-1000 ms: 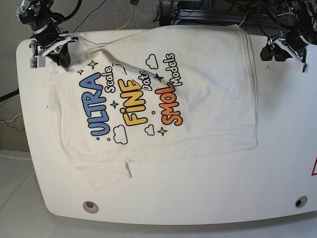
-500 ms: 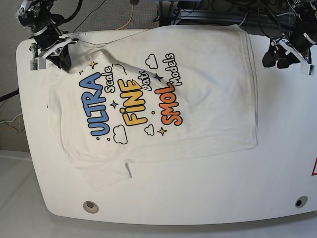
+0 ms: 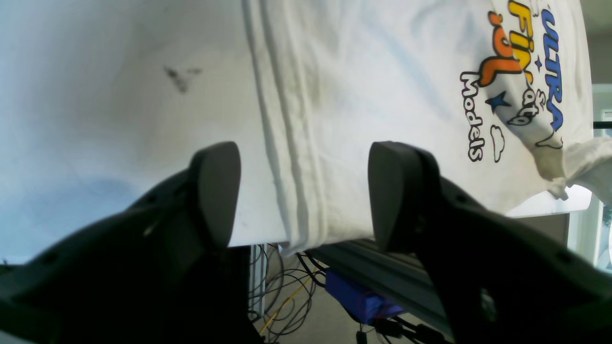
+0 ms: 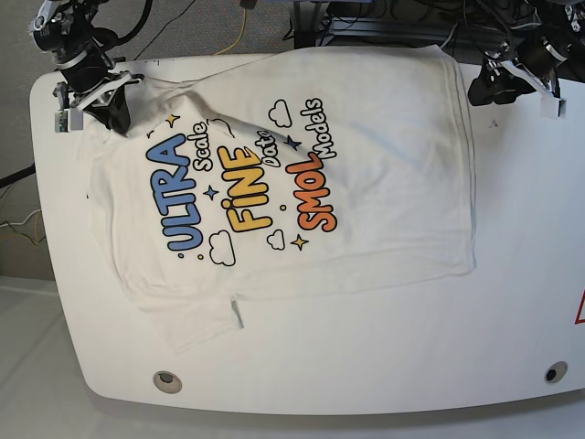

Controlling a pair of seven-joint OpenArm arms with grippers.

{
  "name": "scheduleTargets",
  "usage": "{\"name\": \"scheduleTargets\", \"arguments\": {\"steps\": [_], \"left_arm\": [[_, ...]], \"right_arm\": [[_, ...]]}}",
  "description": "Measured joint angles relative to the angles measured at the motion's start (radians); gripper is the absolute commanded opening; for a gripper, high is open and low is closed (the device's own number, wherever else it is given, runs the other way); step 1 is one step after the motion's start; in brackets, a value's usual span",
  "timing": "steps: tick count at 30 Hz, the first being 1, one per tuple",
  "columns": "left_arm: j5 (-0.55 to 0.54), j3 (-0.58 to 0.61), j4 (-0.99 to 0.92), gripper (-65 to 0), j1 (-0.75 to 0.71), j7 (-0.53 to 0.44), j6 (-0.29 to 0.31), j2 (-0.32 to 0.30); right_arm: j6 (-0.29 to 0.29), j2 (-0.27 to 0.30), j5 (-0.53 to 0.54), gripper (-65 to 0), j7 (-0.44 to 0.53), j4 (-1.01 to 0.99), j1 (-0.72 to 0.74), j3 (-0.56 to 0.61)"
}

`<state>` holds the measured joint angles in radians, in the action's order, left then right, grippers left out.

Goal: Fold the T-shirt properly

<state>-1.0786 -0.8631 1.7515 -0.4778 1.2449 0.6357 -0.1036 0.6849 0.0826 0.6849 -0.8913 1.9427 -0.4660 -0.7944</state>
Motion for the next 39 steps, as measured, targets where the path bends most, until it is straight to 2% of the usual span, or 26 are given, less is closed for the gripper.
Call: {"name": "scheduleTargets", "arguments": {"steps": [4, 8, 23, 29, 39], "left_arm": [[-0.004, 0.001, 0.0, -26.2, -0.014, -0.004, -0.002, 0.0], [-0.003, -0.002, 0.0, -26.2, -0.033, -0.004, -0.047, 0.014], [0.006, 0.045, -0.004, -26.2, -0.037, -0.003, -0.134, 0.056], [-0.001, 0.085, -0.068, -26.2, -0.028, -0.008, -0.192, 0.061], [-0.068, 0.1, -0.172, -26.2, -0.013, -0.054, -0.196, 0.052]], "right_arm": [[0.0, 0.0, 0.0, -65.0, 0.0, 0.0, 0.0, 0.0], [0.0, 0.001, 0.0, -65.0, 0.0, -0.001, 0.0, 0.0], [0.0, 0.018, 0.0, -65.0, 0.0, -0.001, 0.0, 0.0], [0.0, 0.018, 0.0, -65.0, 0.0, -0.001, 0.0, 0.0], [0.0, 0.018, 0.0, -65.0, 0.0, -0.001, -0.001, -0.003]]}}
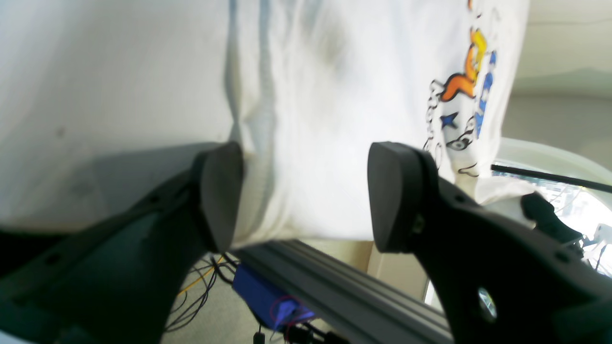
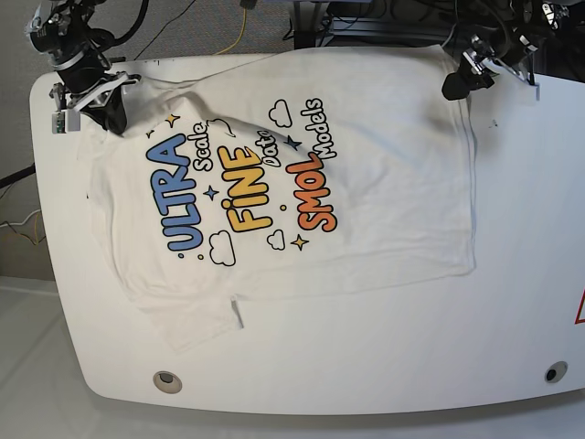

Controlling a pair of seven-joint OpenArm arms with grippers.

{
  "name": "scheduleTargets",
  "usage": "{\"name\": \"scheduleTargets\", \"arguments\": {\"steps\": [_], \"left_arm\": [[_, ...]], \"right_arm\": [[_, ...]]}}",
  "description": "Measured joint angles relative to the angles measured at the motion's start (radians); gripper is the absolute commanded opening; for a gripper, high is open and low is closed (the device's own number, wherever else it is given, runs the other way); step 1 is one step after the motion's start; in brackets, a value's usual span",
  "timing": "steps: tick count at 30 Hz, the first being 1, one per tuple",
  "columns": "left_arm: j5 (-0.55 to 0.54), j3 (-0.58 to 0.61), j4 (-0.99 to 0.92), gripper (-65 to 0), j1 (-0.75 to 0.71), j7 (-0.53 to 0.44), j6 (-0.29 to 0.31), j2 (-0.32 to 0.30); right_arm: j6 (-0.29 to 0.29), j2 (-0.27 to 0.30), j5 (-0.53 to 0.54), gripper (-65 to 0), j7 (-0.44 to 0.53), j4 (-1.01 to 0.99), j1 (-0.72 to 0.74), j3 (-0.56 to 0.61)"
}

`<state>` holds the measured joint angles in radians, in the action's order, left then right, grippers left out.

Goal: Fold the T-shirt properly

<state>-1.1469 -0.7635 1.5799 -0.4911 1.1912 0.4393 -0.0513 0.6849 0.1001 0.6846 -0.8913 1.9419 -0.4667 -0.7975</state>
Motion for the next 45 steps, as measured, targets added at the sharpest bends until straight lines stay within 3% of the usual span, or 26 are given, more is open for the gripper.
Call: {"name": "scheduleTargets", "arguments": {"steps": [14, 24, 35, 38, 43, 44, 45], "left_arm": [[0.018, 0.003, 0.0, -26.2, 0.016, -0.002, 0.002, 0.0], [0.039, 0.092, 0.0, -26.2, 0.056, -0.012, 0.002, -0.001], [0.04, 0.104, 0.0, -26.5, 0.067, -0.006, 0.001, 0.001], [0.04, 0.104, 0.0, -33.9, 0.067, -0.006, 0.001, 0.001], [0.074, 0.104, -0.002, -60.1, 0.068, -0.002, -0.01, 0.0], [0.08, 0.104, -0.005, -64.4, 0.067, -0.002, -0.013, 0.0], [0.088, 0.104, -0.005, -64.5, 0.064, 0.003, -0.014, 0.0]], "right_arm": [[0.0, 0.0, 0.0, -65.0, 0.0, 0.0, 0.0, 0.0], [0.0, 0.0, 0.0, -65.0, 0.0, 0.0, 0.0, 0.0], [0.0, 0.0, 0.0, -65.0, 0.0, 0.0, 0.0, -0.002], [0.0, 0.0, 0.0, -65.0, 0.0, 0.0, -0.002, -0.002], [0.0, 0.0, 0.001, -65.0, 0.0, 0.0, -0.002, -0.002], [0.0, 0.0, 0.001, -65.0, 0.0, 0.0, -0.002, -0.002], [0.0, 0.0, 0.001, -65.0, 0.0, 0.0, -0.002, -0.002]]}}
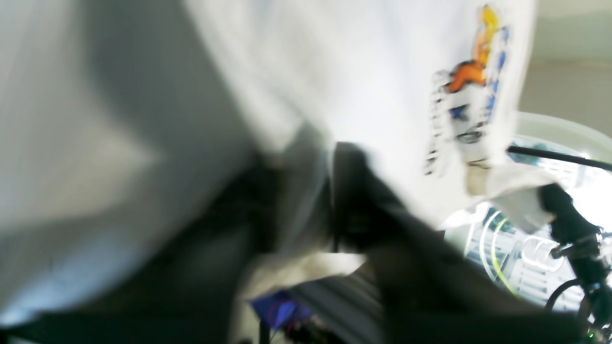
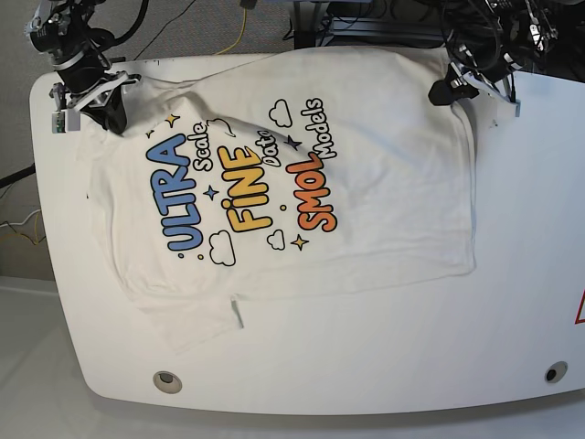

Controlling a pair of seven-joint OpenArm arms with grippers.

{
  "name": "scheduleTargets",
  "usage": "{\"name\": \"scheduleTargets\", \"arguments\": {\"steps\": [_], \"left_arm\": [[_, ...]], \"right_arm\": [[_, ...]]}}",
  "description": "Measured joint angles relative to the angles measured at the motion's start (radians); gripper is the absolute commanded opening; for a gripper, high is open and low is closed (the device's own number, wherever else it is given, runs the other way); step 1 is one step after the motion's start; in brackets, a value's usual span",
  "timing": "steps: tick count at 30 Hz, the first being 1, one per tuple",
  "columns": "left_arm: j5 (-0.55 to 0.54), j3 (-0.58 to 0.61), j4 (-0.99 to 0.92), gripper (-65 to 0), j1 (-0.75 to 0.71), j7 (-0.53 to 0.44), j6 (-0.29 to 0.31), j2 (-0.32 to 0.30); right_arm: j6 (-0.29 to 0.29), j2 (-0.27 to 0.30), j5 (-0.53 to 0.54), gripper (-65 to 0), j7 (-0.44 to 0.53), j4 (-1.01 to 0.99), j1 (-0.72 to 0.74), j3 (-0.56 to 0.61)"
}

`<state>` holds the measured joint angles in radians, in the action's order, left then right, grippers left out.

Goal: Fold the T-shirt properly

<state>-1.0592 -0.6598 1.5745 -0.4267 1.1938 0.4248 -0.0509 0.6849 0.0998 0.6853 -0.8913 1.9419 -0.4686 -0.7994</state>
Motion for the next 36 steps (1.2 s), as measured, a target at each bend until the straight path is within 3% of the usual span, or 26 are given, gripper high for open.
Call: {"name": "scheduleTargets", "arguments": {"steps": [3, 25, 36], "left_arm": [[0.013, 0.0, -0.001, -61.6, -0.005, 0.017, 0.001, 0.001], [0.004, -0.008, -0.001, -61.6, 0.048, 0.043, -0.017, -0.013], [-0.039, -0.023, 0.13, -61.6, 0.108, 0.046, -0.022, -0.01]], "right_arm": [[0.0, 0.0, 0.0, -65.0, 0.0, 0.0, 0.0, 0.0], [0.0, 0.001, 0.0, -65.0, 0.0, 0.0, 0.003, 0.002], [0.0, -0.005, 0.001, -65.0, -0.007, 0.0, 0.002, 0.003]]}}
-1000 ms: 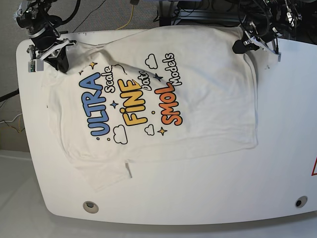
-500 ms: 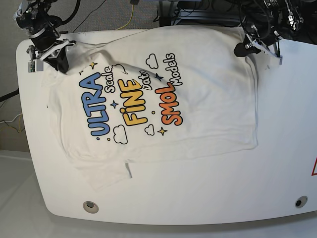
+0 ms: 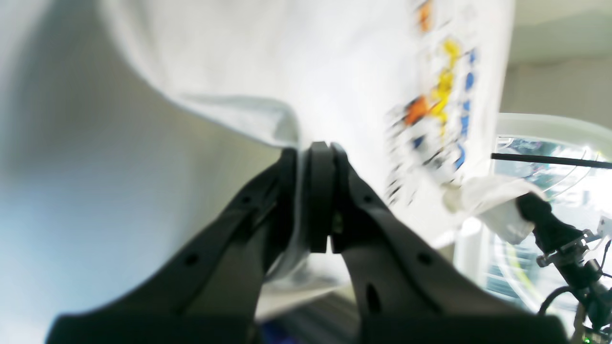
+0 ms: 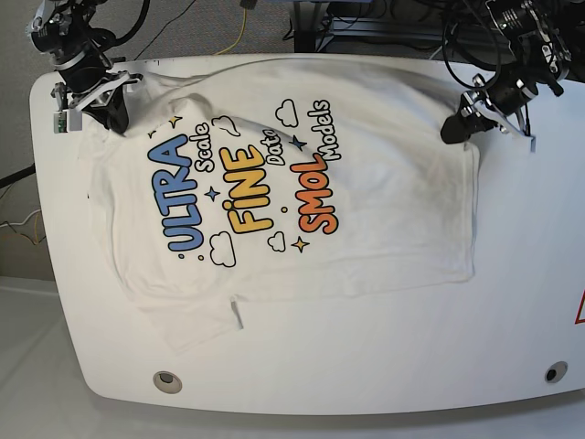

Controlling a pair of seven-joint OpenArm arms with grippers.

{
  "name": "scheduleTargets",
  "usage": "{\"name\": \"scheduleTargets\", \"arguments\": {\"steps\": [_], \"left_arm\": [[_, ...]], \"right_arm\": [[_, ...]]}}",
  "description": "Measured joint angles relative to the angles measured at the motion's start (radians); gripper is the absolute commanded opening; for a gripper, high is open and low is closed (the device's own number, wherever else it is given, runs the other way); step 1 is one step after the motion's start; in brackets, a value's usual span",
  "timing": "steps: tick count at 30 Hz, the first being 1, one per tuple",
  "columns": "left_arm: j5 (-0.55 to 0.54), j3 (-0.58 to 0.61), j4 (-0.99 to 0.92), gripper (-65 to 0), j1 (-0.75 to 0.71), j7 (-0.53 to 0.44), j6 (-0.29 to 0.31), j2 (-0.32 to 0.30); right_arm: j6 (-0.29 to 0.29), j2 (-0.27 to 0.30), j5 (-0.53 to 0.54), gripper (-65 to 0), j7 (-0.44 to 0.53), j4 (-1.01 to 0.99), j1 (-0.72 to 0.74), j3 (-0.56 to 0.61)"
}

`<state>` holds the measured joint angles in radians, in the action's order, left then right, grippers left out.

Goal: Fold the T-shirt properly

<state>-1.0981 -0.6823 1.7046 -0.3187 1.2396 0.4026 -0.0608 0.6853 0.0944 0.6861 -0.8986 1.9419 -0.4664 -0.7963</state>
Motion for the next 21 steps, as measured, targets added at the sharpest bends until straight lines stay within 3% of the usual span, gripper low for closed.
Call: {"name": "scheduleTargets", "arguments": {"steps": [8, 21], "left_arm": [[-0.003, 0.004, 0.008, -61.6, 0.056, -0.006, 0.0, 0.021], [0.001, 0.003, 0.006, -61.6, 0.101, -0.001, 0.0, 0.021]], "right_arm": [[0.001, 0.0, 0.003, -65.0, 0.0, 0.0, 0.001, 0.001], [-0.001, 0.002, 0.135, -65.0, -0.003, 0.0, 0.037, 0.041]]}}
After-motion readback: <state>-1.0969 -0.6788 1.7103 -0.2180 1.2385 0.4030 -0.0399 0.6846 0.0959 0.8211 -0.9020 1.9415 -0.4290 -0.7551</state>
